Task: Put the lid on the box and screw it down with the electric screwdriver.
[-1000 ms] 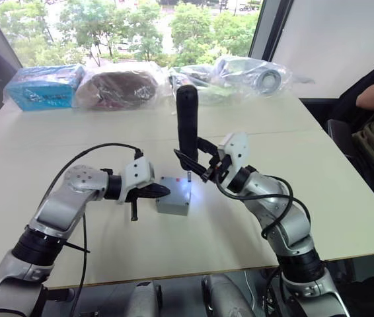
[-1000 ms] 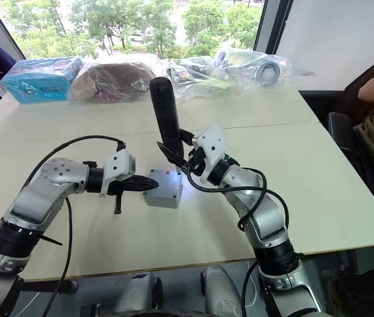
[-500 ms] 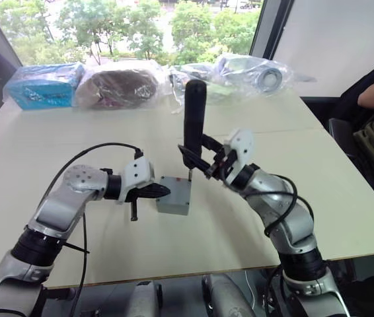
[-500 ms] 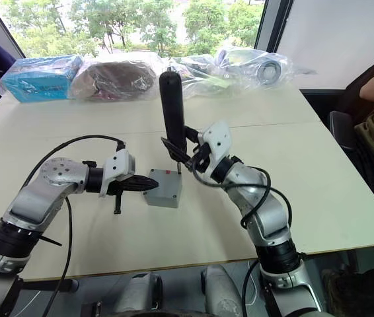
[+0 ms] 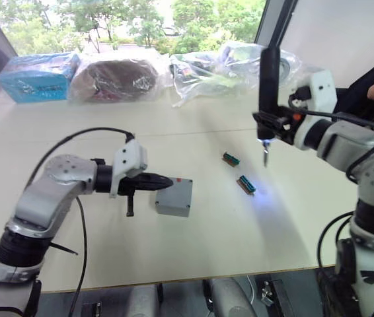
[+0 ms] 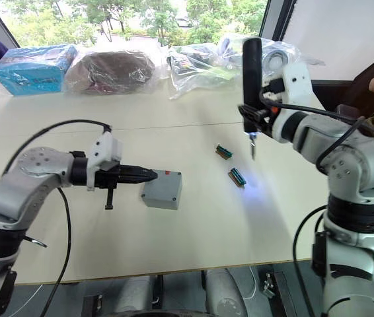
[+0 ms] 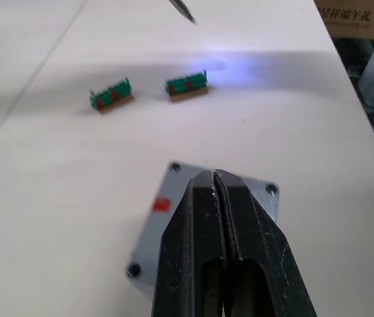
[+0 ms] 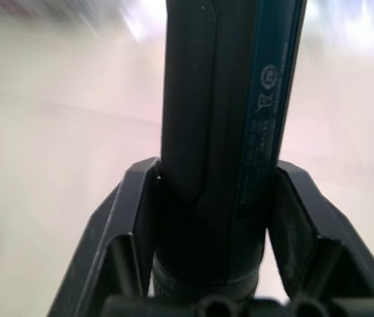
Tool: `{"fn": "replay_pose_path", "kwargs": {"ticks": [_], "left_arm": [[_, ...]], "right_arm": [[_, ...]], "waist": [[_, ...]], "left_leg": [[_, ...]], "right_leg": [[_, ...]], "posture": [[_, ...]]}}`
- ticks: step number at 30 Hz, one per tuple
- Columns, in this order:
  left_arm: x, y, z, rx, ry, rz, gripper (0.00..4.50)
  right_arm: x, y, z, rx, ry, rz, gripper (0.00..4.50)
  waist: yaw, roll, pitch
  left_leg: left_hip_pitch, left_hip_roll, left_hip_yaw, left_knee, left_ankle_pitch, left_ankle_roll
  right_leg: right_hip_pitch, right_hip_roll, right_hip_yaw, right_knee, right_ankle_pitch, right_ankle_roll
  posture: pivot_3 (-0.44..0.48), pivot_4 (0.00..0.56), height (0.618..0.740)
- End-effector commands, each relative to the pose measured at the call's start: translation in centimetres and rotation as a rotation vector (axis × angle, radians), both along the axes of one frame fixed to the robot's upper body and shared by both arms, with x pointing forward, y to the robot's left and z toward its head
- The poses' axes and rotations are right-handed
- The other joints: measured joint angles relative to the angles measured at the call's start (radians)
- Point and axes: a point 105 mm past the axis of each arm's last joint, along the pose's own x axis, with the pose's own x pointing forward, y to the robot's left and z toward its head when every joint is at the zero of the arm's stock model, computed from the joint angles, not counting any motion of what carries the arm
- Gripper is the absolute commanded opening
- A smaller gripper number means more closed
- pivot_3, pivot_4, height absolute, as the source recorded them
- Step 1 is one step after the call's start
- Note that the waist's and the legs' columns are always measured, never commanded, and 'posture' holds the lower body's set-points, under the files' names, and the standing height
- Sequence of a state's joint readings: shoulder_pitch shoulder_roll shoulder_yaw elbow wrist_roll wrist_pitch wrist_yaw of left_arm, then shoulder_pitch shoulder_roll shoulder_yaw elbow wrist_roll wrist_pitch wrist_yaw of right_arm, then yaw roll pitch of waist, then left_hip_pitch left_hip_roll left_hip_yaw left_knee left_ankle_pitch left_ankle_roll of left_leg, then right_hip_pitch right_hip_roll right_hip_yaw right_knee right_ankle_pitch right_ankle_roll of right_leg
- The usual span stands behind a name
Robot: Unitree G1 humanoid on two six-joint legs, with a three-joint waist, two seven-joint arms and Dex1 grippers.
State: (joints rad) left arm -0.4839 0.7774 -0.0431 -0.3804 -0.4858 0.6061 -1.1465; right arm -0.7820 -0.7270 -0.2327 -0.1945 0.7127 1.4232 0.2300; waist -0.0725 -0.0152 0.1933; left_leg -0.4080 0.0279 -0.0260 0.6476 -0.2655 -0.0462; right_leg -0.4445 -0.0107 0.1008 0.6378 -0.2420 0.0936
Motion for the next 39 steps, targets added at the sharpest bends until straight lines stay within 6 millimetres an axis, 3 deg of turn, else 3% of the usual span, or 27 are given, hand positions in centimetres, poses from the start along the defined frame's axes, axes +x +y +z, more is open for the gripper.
{"fn": "replay_pose_path", "kwargs": {"ticks": [1,8,12,18,20,23,25,28,31,34,39], "left_arm": [[-0.7,-0.1,2.2,-0.048,-0.047,-0.02,0.0],[-0.8,-0.6,3.9,-0.106,-0.066,-0.019,0.0],[-1.2,-0.8,4.5,-0.126,-0.068,-0.024,0.0],[-1.5,-0.9,4.6,-0.129,-0.06,-0.02,0.0],[-1.4,-0.5,4.2,-0.108,-0.053,0.0,0.0],[-1.1,0.4,3.3,-0.072,-0.038,0.043,0.0],[-0.8,1.3,2.8,-0.05,-0.025,0.082,0.0],[-0.2,3.2,1.1,0.004,0.003,0.158,0.0],[0.3,4.3,-0.6,0.027,0.041,0.203,0.0],[0.8,5.0,-2.5,0.043,0.083,0.225,0.0],[1.7,4.9,-4.9,0.093,0.105,0.213,0.0]], "right_arm": [[-0.1,-1.3,0.5,-0.06,0.089,-0.032,1.83],[0.0,-3.1,-4.2,-0.144,0.36,-0.085,1.83],[0.0,-4.5,-7.9,-0.205,0.503,-0.146,1.83],[0.3,-5.4,-9.9,-0.232,0.549,-0.168,1.83],[0.5,-5.3,-9.7,-0.23,0.527,-0.153,2.8],[0.9,-4.9,-8.1,-0.233,0.452,-0.125,3.71],[1.2,-3.9,-6.2,-0.267,0.35,-0.059,4.39],[1.2,-1.6,-3.3,-0.323,0.169,0.065,4.48],[0.6,0.6,-2.4,-0.311,0.091,0.158,4.48],[-0.7,3.8,-3.2,-0.291,0.074,0.295,4.48],[-2.9,8.8,-5.7,-0.191,0.074,0.477,2.87]], "waist": [[0.001,0.0,0.001],[0.003,-0.001,0.002],[0.003,-0.002,0.003],[0.003,-0.004,0.002],[0.004,-0.004,0.002],[0.003,-0.004,0.002],[0.003,-0.003,0.003],[0.001,-0.002,0.003],[0.001,-0.003,0.003],[0.004,-0.003,0.003],[0.007,-0.003,0.003]], "left_leg": [[0.0,0.0,0.0,0.0,0.0,0.0],[-0.001,-0.001,0.0,0.001,0.0,0.0],[-0.001,-0.001,0.0,0.001,0.0,0.0],[0.0,-0.001,-0.001,0.002,0.0,0.0],[0.0,-0.001,-0.001,0.005,0.0,0.0],[0.0,-0.001,0.0,0.009,0.0,0.0],[0.0,-0.001,-0.001,0.01,0.0,0.0],[0.0,0.0,0.0,0.011,0.0,0.0],[0.0,0.001,0.0,0.01,0.0,0.0],[0.0,0.001,0.0,0.009,0.0,0.0],[-0.002,0.001,0.0,0.011,0.0,0.0]], "right_leg": [[0.0,0.0,0.0,0.0,0.0,0.0],[0.001,-0.001,0.0,-0.003,0.0,0.001],[0.001,-0.001,0.0,-0.004,0.0,0.001],[0.004,0.0,-0.001,-0.004,0.001,0.001],[0.006,-0.001,-0.001,-0.005,0.002,0.001],[0.007,-0.001,0.0,-0.005,0.005,0.002],[0.007,0.0,0.0,-0.005,0.005,0.001],[0.006,0.0,0.0,-0.004,0.006,0.002],[0.006,0.001,0.0,-0.004,0.007,0.002],[0.005,0.001,-0.001,-0.003,0.007,0.002],[0.005,0.0,-0.001,-0.004,0.007,0.002]], "posture": [[0.0,0.15,0.74],[0.0,0.15,0.74],[0.0,0.15,0.74],[0.0,0.15,0.74],[0.0,0.15,0.74],[0.0,0.15,0.74],[0.0,0.15,0.74],[0.0,0.15,0.74],[0.0,0.15,0.74],[0.0,0.15,0.74],[0.0,0.15,0.74]]}}
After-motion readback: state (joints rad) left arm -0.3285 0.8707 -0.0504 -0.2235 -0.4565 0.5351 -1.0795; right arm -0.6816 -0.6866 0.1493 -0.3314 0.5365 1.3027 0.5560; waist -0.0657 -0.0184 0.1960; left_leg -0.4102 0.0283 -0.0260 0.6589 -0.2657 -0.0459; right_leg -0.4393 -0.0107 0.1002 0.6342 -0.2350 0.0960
